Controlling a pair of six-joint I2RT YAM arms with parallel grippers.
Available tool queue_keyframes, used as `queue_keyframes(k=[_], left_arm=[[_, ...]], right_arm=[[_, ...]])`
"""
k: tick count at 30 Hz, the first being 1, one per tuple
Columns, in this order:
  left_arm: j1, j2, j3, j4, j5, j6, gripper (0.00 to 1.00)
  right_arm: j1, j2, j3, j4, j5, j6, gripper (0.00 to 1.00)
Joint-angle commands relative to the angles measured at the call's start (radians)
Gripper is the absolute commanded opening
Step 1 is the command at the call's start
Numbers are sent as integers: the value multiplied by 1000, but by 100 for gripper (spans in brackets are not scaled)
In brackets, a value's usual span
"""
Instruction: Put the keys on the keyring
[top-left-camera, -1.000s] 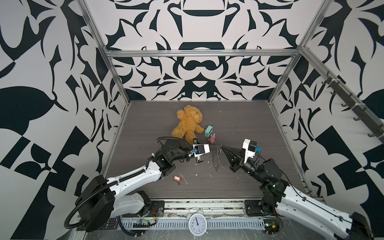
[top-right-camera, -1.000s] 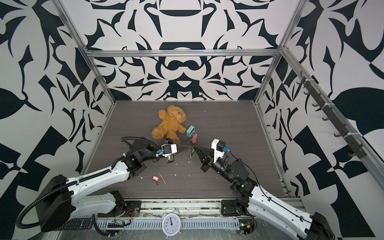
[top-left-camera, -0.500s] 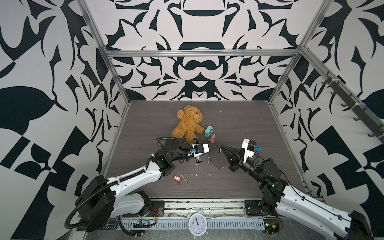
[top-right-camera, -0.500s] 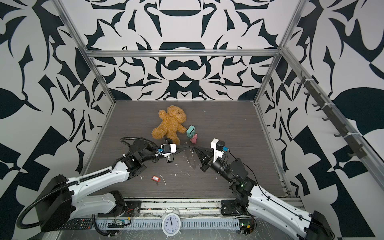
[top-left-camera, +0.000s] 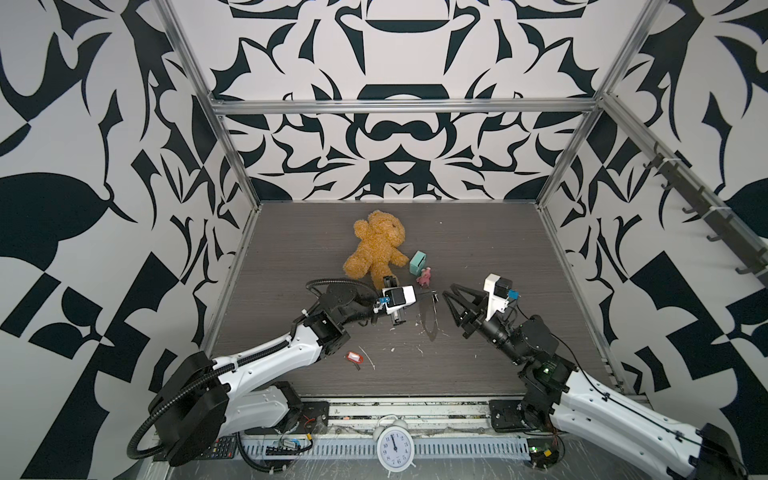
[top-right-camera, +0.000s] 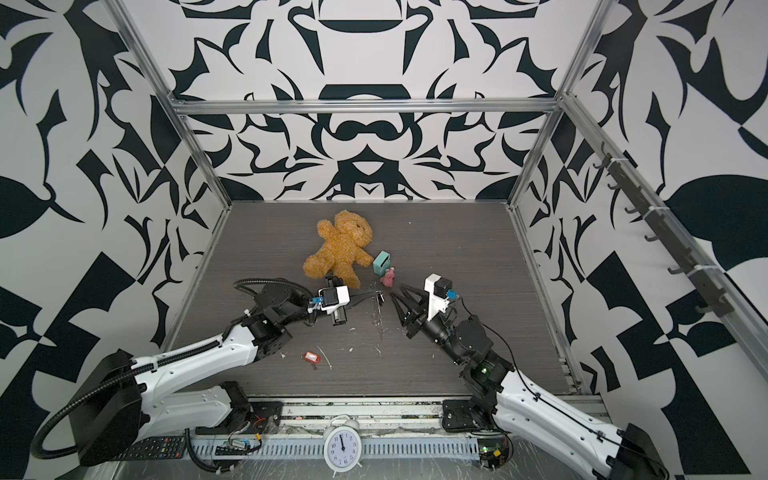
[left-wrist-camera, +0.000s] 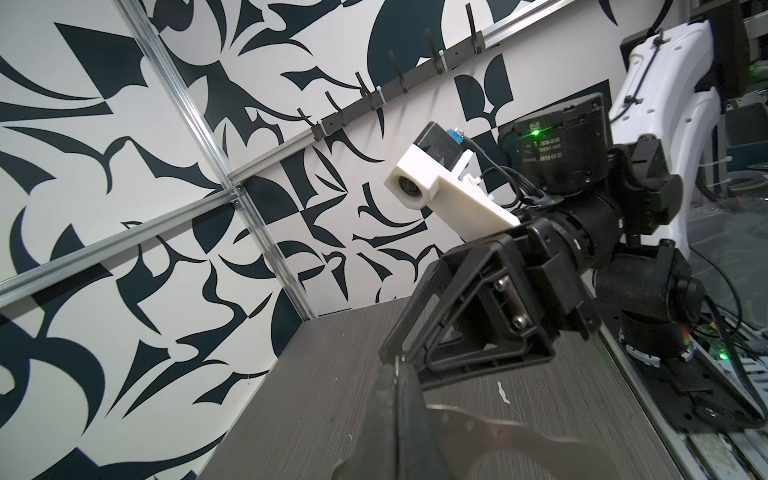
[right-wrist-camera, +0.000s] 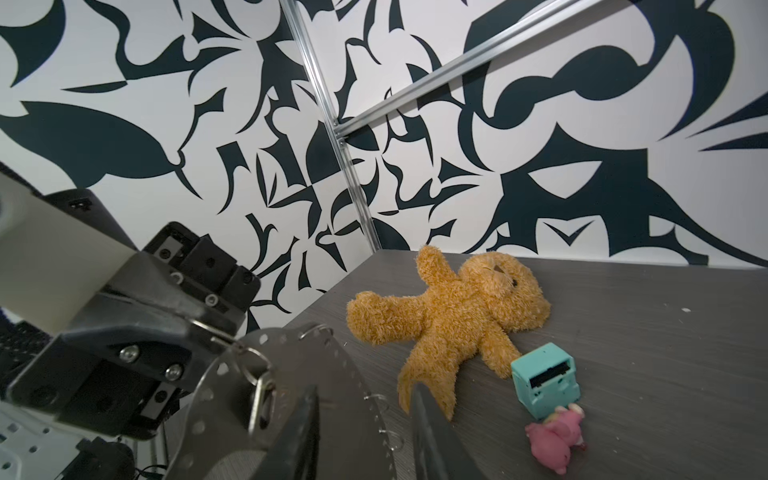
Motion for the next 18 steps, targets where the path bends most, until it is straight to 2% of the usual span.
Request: queue_keyframes(k=[1,6,11,18], left_arm=[[-1,-23,11,49,-26,-13,0],[6,-9,22,38,-31,-6,0],[30,7,31,32,-17,-24,0],[80,4,31,40,4,-86,0]], right_arm=[[0,-53,6,-44,62,-20,42],[0,-82,-1,-60,24,-36,44],[-1,-48,11,-64,-16,-59,45],[-1,0,12,-78,53,-83,54]])
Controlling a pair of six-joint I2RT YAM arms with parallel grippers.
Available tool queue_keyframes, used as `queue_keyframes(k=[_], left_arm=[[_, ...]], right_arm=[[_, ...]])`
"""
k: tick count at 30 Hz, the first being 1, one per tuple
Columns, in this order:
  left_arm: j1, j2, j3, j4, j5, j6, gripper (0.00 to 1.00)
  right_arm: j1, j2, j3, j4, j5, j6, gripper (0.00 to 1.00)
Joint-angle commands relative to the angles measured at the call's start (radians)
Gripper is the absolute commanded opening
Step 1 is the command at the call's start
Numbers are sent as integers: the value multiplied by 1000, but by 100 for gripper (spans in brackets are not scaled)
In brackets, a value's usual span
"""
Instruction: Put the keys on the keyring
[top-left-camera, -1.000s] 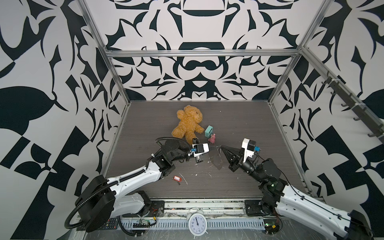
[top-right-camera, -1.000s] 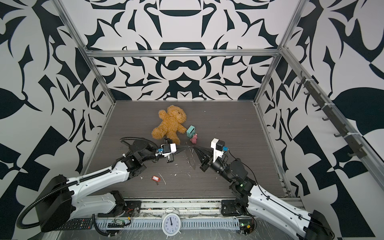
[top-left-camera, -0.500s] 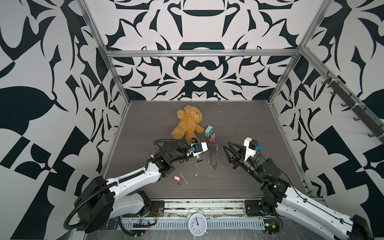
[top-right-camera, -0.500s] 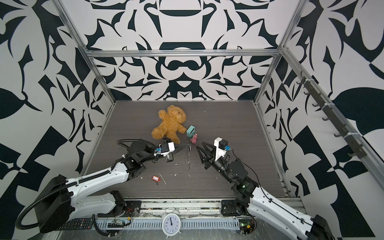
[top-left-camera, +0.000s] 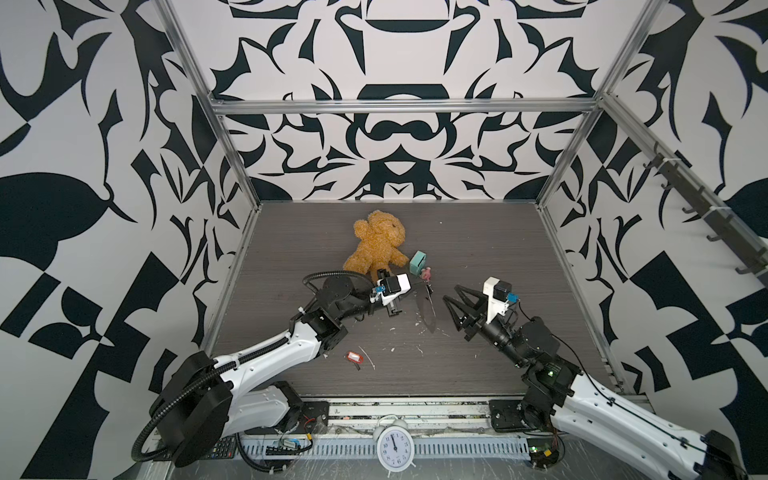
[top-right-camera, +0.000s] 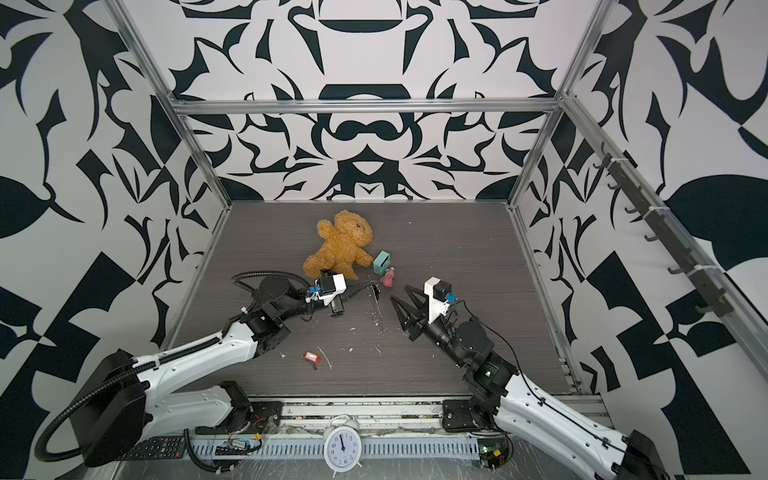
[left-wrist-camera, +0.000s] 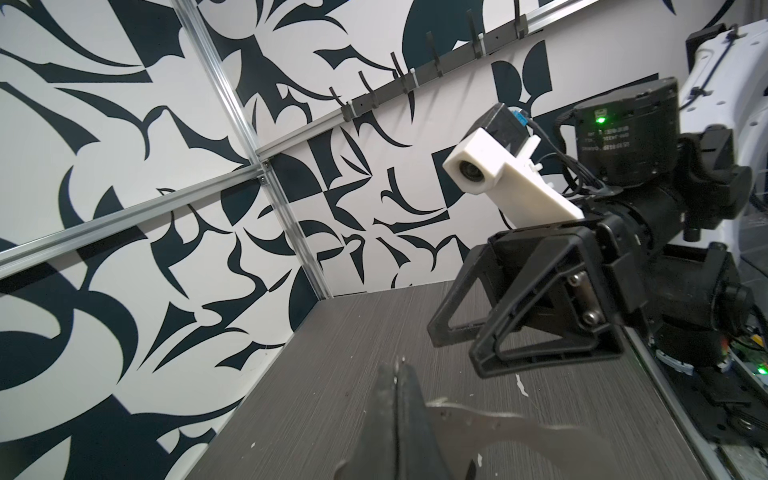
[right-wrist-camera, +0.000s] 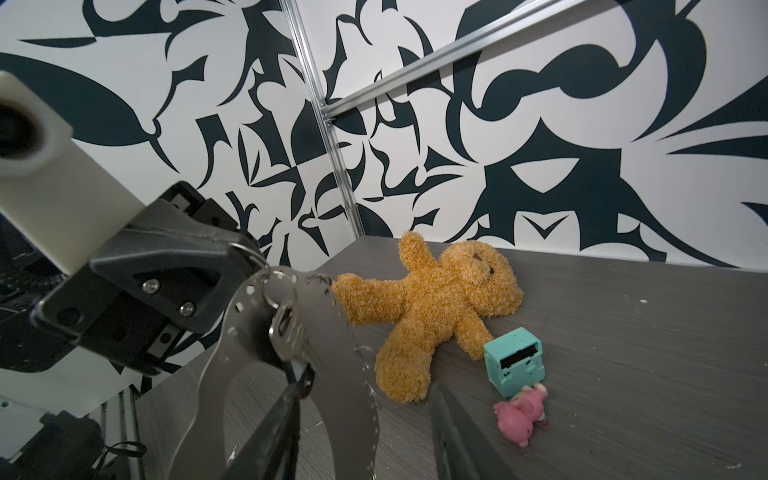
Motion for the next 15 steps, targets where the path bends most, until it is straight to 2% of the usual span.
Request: queue_keyframes(k=[1,4,6,10,13,15], left_arm=[[10,-5,30,41,9,-35,0],[10,0,34,43,-18,-44,0],[11,4,38,40,-73,-41,0],[17,20,53,5,-157,1,0],[23,48,73,17,-212,9,0],[28,46,83,14,-210,-21,0]], right_arm=[[0,24,13,15,48,-33,56],[-1,60,30,26,99,-89,68],[0,88,64,-8,192,-141,73],[-1,128,125,-84,298,-205,74],[-1,139,62,31,329,-235,78],[0,148,22,125,324,-248,82]])
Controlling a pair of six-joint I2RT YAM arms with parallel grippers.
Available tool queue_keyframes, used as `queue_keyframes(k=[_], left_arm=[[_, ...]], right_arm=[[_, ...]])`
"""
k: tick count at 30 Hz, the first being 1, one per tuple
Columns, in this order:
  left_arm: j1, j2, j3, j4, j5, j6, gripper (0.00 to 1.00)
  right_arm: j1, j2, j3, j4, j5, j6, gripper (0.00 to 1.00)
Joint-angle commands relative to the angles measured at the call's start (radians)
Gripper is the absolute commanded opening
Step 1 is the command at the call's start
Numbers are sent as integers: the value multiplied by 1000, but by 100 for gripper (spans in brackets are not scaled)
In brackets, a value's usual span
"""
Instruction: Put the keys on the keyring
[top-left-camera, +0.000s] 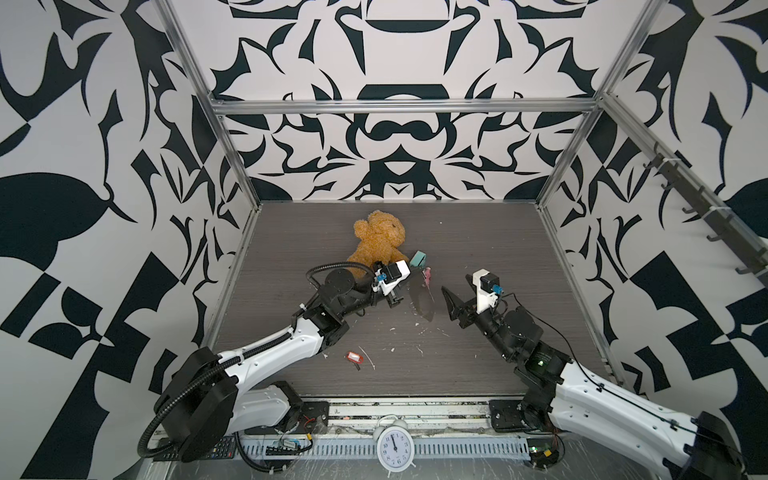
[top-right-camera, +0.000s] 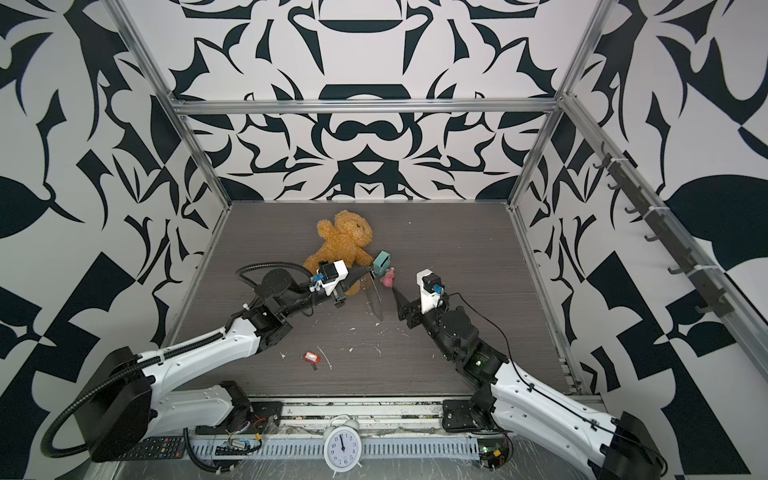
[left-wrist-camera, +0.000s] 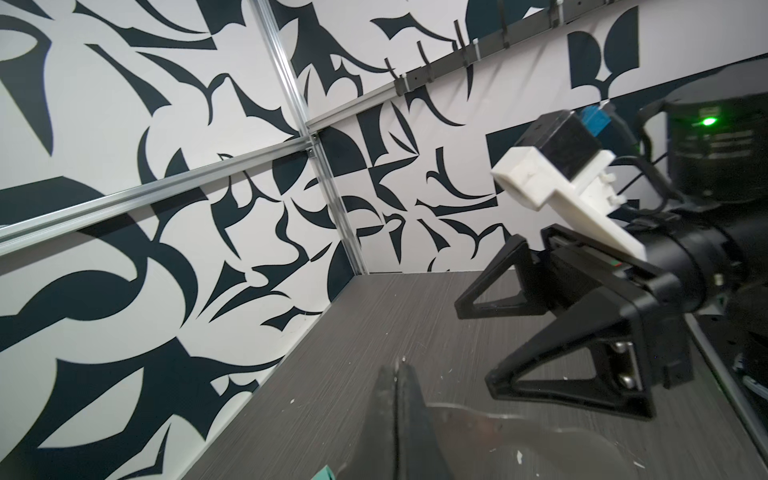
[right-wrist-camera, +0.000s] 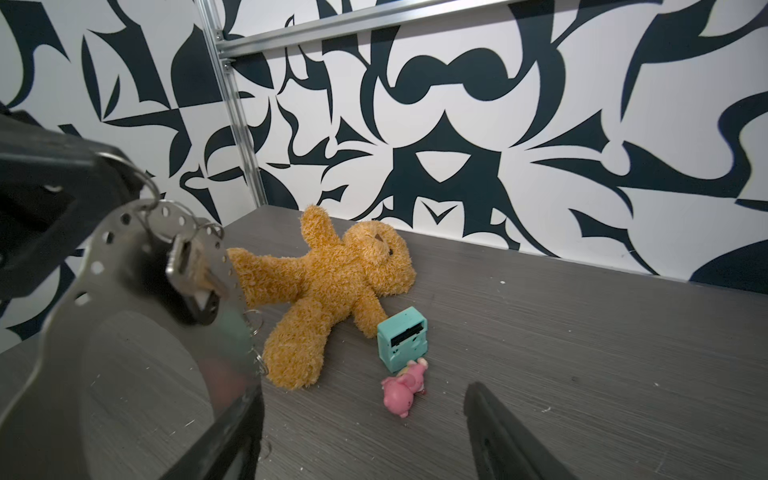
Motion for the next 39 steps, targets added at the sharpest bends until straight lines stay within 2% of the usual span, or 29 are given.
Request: queue_keyframes(k=[1,4,6,11,13,16,18,22,27,29,31,39], left_arm=[[13,2,49,23,-38,-25,0],[13,16,67,-3,20,-57,0],[14,32,73,-5,62,-58,0],[13,34,45,60,62,-35,0],[13,34,47,31,69,-18,0],[13,34,51,1,70,-20,0],[13,30,40,21,88,-28,0],[13,1,23,47,164,-45,0],[12,-16,1,79,269,-55,0],[7,-10,0,91,275,-68,0],[-3,-6,6,95,284,-74,0],[-26,32,31,90,344,-52,0]], right_arm=[[-2,7,-25,123,53,-56,83],[0,-35,8,21,59,-44,85],[-1,-81,6,-23,85,-10,90],[0,-220,-26,-142,100,76,94],[0,-253,-32,-158,88,85,89],[0,-264,-7,-162,99,71,89],[0,-249,29,-210,93,50,85],[0,-215,26,-199,19,66,83],[1,-189,53,-252,-96,143,79],[1,-175,71,-273,-109,179,70],[0,-163,69,-259,-187,199,65],[1,-206,47,-221,-308,261,59]])
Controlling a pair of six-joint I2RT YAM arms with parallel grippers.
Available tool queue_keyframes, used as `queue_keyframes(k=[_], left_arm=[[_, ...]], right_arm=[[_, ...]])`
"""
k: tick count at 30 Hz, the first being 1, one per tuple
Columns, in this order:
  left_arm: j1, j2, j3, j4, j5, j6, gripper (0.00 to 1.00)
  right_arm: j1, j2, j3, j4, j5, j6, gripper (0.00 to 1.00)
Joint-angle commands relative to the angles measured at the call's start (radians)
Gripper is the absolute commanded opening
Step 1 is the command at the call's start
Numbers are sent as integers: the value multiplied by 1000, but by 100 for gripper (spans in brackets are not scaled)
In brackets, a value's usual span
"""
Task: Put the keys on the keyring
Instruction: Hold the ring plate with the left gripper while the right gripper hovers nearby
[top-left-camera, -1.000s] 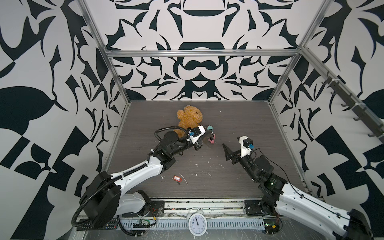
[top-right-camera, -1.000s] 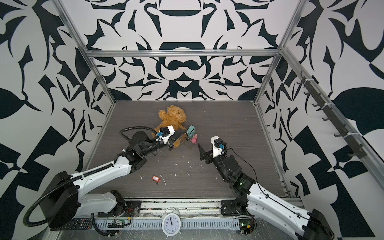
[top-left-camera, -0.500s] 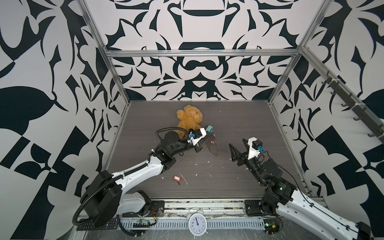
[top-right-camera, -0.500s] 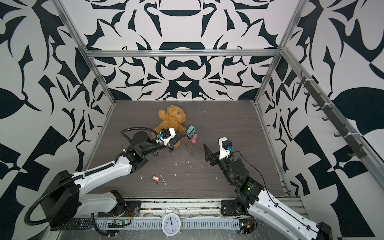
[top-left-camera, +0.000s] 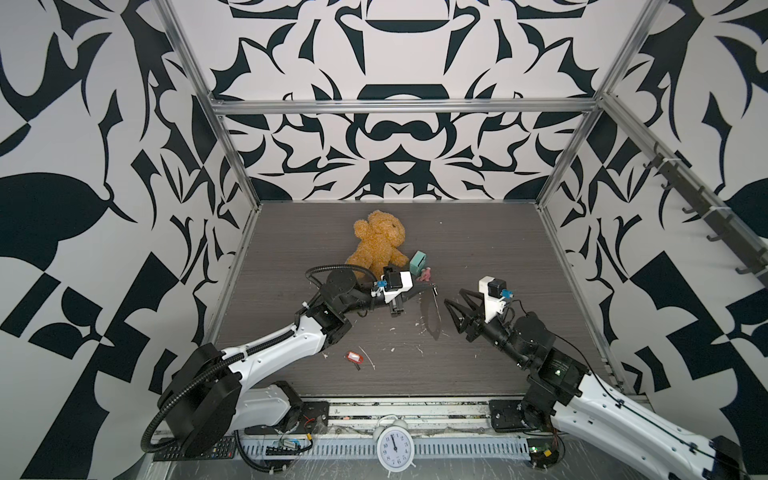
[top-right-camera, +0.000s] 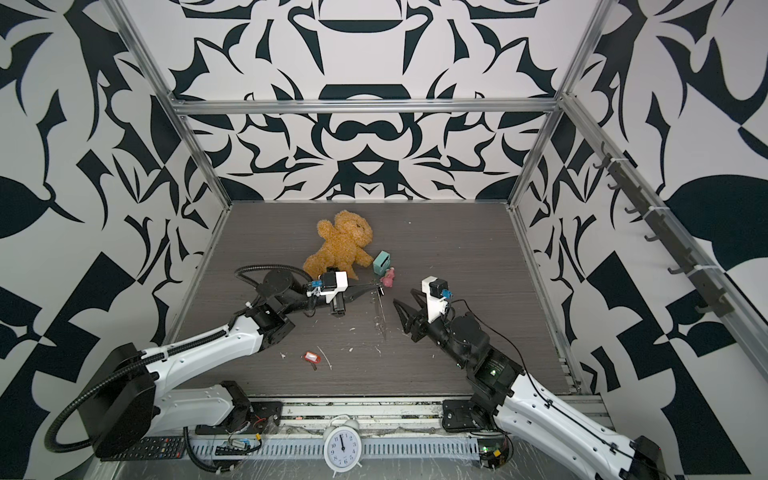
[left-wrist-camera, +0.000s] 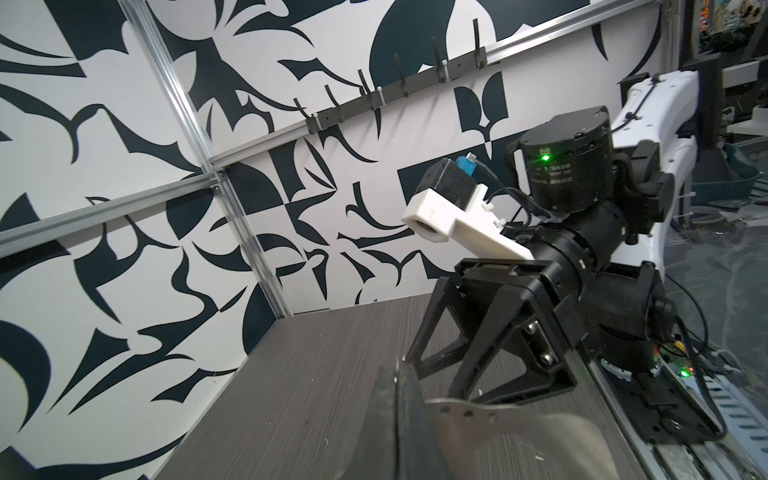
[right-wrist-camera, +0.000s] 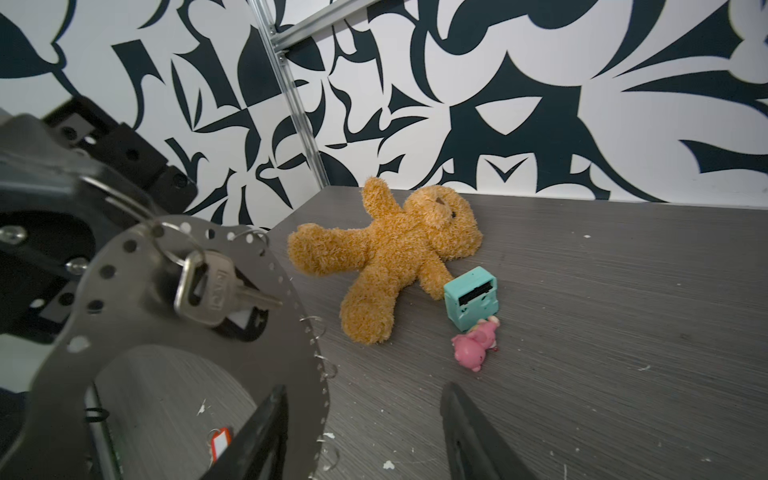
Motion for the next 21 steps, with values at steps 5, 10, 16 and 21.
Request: queue_keyframes(k=[5,10,16,21], left_arm=[[-7,60,26,78,39,10,0],[-8,77,30,92,47,11,0],[-13,95,43,96,64,-3,0],[-17,104,44,112,69,1,0]], right_arm=[[0,-123,-22,78,-95,50,62],[0,-149,-22,66,-116,29,63],[-1,-105,-32,87,-120,29,50],[0,-95,-25,76,-110,9,51]])
